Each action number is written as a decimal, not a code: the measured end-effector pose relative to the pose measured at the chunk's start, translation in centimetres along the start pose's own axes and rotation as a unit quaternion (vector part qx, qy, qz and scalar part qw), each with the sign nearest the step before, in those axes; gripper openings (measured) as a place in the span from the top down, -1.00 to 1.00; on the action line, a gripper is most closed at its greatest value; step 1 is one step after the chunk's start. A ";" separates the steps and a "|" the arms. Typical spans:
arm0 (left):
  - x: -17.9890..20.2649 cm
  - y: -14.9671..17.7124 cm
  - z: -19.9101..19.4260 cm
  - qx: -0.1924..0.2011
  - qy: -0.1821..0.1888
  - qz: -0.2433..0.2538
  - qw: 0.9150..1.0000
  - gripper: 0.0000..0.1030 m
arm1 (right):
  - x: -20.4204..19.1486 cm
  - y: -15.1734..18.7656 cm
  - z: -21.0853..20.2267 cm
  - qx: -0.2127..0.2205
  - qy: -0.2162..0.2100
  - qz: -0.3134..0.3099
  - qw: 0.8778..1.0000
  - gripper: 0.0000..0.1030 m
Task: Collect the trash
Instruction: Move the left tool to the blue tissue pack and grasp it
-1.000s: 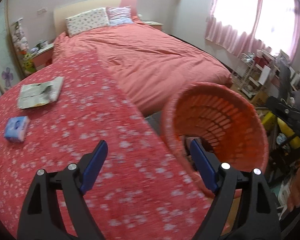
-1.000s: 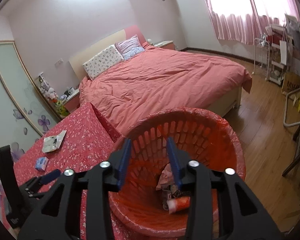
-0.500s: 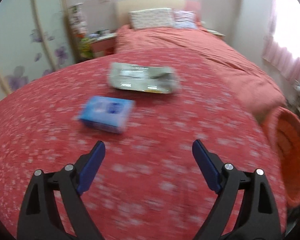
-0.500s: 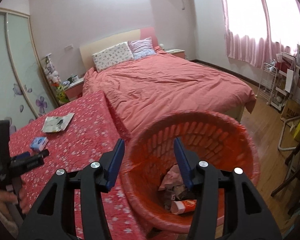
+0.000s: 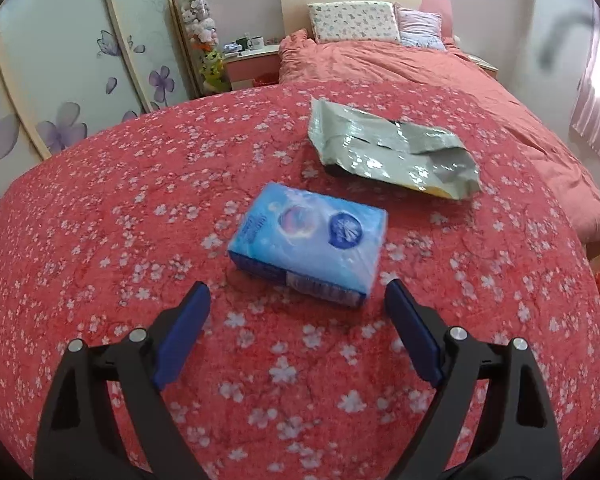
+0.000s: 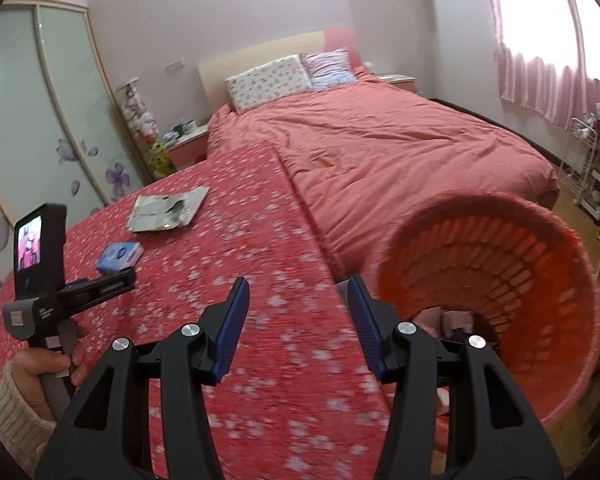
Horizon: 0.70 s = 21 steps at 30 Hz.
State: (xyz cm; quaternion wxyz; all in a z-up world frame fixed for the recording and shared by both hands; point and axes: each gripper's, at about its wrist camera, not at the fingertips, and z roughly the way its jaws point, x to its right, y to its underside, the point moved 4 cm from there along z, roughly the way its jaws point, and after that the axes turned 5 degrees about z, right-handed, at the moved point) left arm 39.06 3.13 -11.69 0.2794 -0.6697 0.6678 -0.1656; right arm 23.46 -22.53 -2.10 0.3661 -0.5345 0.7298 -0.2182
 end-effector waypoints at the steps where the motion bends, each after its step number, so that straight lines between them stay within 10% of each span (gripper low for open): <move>1: -0.5 -0.2 0.2 -0.001 -0.002 -0.004 1.000 -0.69 | -0.6 0.1 0.2 -0.003 -0.004 -0.003 1.000 0.00; 13: -10.1 -0.2 0.8 -0.001 0.005 -0.068 0.998 -0.71 | -4.5 1.1 2.1 -0.025 -0.027 -0.037 0.999 0.00; 21: -7.0 -2.1 1.1 0.017 0.034 -0.062 0.997 -0.76 | -5.9 1.1 3.0 -0.031 -0.032 -0.044 0.998 0.00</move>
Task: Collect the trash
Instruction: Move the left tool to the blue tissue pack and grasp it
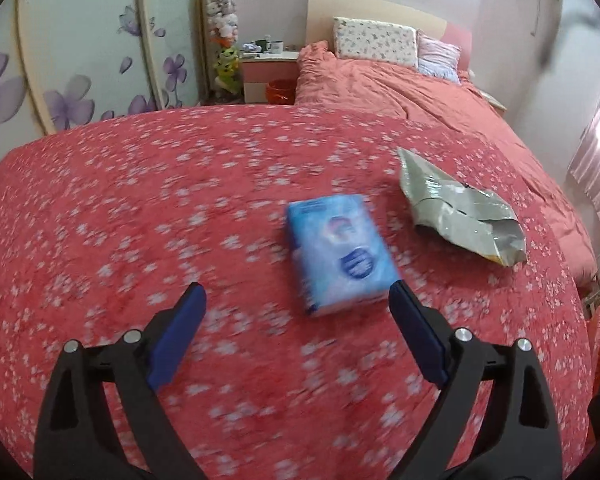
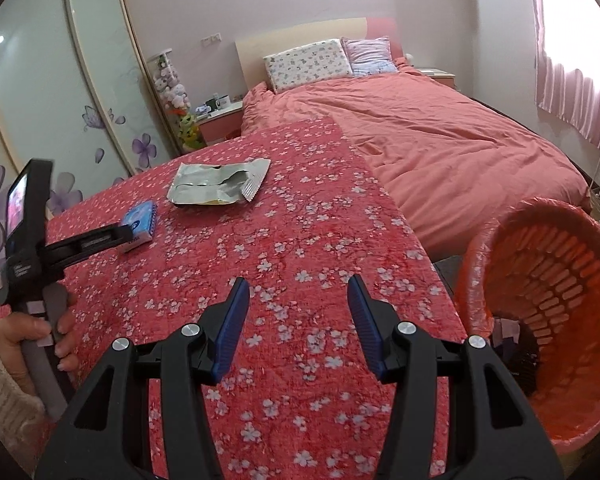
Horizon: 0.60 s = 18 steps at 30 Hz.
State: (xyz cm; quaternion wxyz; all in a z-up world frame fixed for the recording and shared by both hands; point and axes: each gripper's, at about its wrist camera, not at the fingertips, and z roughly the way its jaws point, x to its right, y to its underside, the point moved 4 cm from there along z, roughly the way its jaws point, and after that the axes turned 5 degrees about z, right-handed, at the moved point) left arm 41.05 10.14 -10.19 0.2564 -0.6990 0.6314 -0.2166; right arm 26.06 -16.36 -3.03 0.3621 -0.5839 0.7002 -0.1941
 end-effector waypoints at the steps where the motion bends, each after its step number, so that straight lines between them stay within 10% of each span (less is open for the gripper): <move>1: 0.5 -0.3 0.5 -0.003 -0.005 0.003 1.000 -0.76 | 0.0 0.0 0.1 -0.001 0.000 0.002 1.000 0.00; 18: 1.8 -2.9 4.0 -0.040 -0.026 -0.039 0.998 -0.72 | -0.1 0.4 1.2 -0.013 0.004 0.006 1.000 0.00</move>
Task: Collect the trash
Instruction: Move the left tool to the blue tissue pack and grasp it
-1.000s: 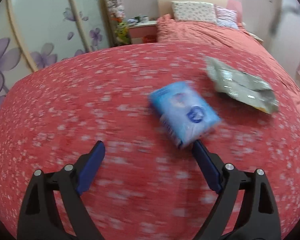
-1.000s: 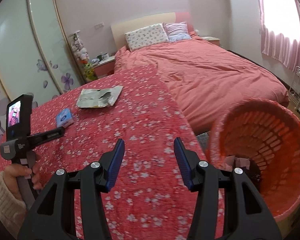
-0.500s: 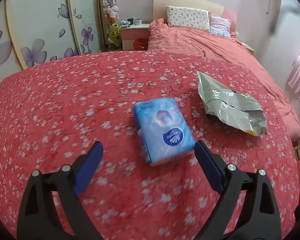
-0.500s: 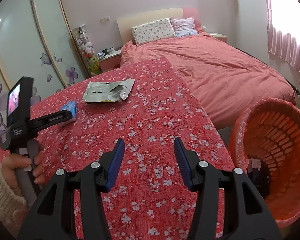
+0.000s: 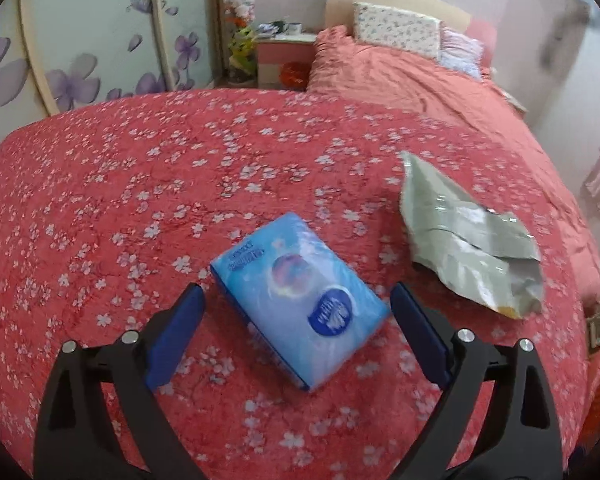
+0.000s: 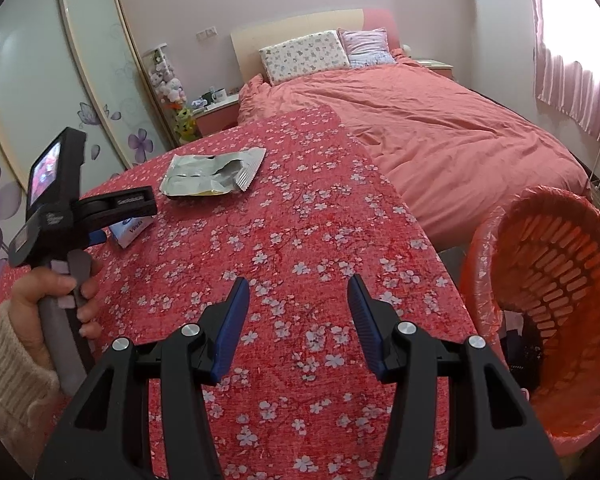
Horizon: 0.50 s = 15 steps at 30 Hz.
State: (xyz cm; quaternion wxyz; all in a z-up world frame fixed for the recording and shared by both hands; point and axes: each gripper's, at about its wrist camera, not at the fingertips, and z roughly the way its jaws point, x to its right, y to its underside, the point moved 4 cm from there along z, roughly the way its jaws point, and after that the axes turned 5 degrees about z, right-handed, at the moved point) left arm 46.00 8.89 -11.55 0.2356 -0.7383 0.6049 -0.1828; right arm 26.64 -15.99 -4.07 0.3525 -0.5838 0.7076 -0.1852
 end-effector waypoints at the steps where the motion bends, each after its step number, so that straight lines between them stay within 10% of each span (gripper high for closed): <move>1: -0.1 0.0 0.2 0.002 -0.009 0.004 1.000 -0.68 | 0.0 0.0 0.0 0.000 0.000 -0.001 1.000 0.00; 15: -4.3 1.2 -0.4 0.021 0.005 0.022 1.000 -0.38 | -1.0 0.6 0.4 -0.006 -0.007 -0.006 1.000 0.00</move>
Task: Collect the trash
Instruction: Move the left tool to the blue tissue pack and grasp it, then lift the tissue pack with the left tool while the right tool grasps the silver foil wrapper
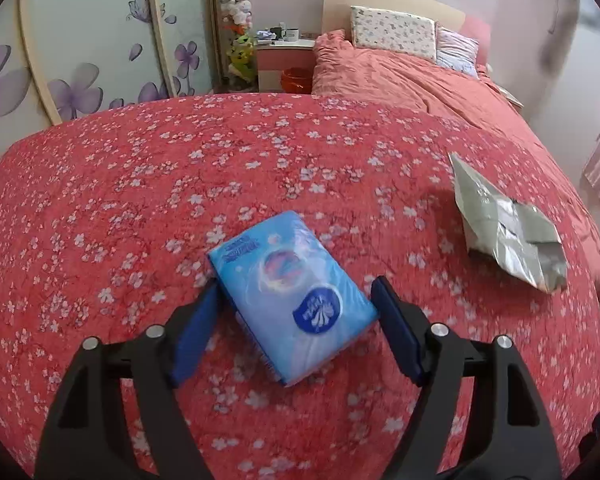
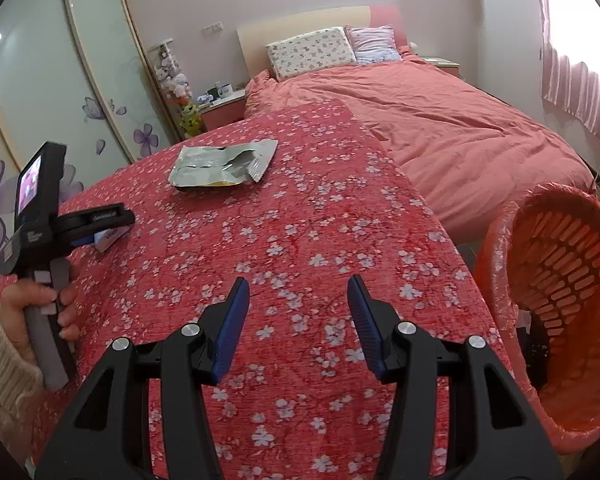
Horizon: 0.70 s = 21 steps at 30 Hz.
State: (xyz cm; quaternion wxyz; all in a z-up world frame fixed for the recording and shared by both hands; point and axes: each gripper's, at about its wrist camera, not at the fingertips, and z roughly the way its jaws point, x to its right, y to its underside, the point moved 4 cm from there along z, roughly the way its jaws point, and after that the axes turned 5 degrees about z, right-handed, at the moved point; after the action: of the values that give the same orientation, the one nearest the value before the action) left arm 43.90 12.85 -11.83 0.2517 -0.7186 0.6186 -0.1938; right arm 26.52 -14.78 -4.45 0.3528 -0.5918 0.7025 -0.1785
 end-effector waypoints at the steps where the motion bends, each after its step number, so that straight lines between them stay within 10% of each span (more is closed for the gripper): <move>1: -0.1 -0.1 0.0 0.001 -0.001 0.001 1.000 -0.37 | -0.1 0.0 0.0 0.000 0.001 -0.002 1.000 0.00; 21: -6.8 3.4 -2.1 0.002 0.018 0.036 0.999 -0.38 | -5.3 -6.0 6.5 0.005 0.001 -0.014 1.000 0.00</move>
State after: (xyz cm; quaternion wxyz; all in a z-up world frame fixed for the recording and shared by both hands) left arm 38.87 18.92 -11.98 0.2483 -0.6920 0.6481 -0.1988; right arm 35.58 -9.98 -3.43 0.3524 -0.5994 0.6939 -0.1872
